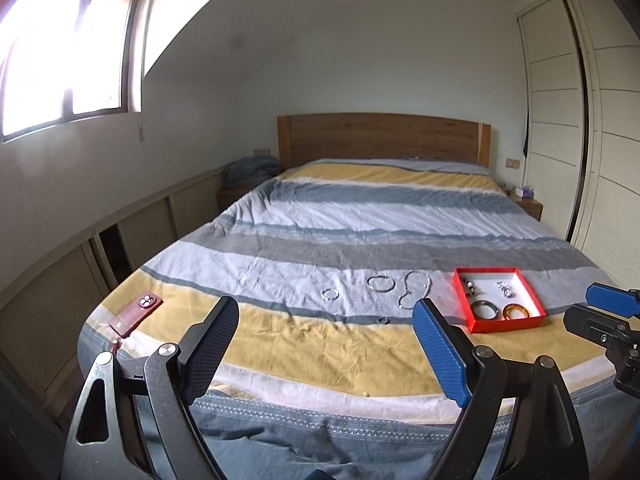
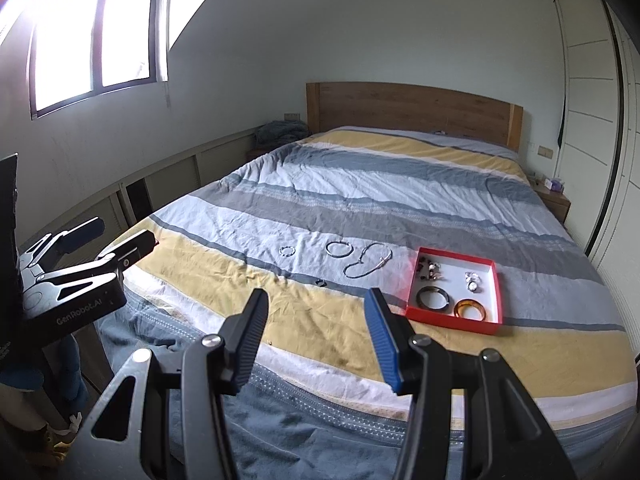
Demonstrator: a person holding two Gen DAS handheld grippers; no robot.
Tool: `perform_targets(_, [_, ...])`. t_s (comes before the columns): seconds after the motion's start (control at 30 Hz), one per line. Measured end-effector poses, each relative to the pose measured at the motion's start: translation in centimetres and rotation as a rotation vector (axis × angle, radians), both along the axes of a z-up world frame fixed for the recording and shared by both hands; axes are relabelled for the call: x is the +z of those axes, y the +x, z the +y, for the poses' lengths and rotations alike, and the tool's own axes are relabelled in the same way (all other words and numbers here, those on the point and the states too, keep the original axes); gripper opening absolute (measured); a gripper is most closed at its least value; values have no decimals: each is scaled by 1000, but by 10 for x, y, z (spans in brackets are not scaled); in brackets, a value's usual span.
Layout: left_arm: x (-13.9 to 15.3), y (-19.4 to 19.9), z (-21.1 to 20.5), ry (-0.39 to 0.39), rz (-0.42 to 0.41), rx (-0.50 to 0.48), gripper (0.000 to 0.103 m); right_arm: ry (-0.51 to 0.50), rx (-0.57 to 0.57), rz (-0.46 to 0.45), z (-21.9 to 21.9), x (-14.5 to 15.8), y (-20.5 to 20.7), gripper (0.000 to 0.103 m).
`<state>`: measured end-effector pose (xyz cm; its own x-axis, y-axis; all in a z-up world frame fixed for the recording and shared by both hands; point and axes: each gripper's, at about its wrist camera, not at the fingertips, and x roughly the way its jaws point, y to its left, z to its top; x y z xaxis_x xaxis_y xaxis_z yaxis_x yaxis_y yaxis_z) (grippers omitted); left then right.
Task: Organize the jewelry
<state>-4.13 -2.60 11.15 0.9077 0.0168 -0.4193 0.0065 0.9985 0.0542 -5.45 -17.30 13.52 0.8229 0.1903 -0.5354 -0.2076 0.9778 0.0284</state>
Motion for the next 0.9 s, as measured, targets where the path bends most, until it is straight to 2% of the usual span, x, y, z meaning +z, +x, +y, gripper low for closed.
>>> perform_targets(0.43, [-32, 43, 1, 20, 114, 25, 88, 12, 13, 121, -5, -37, 42, 48])
perform_targets(0.9, [-102, 106, 25, -2, 346, 68, 88, 27, 5, 286, -10, -94, 94, 48])
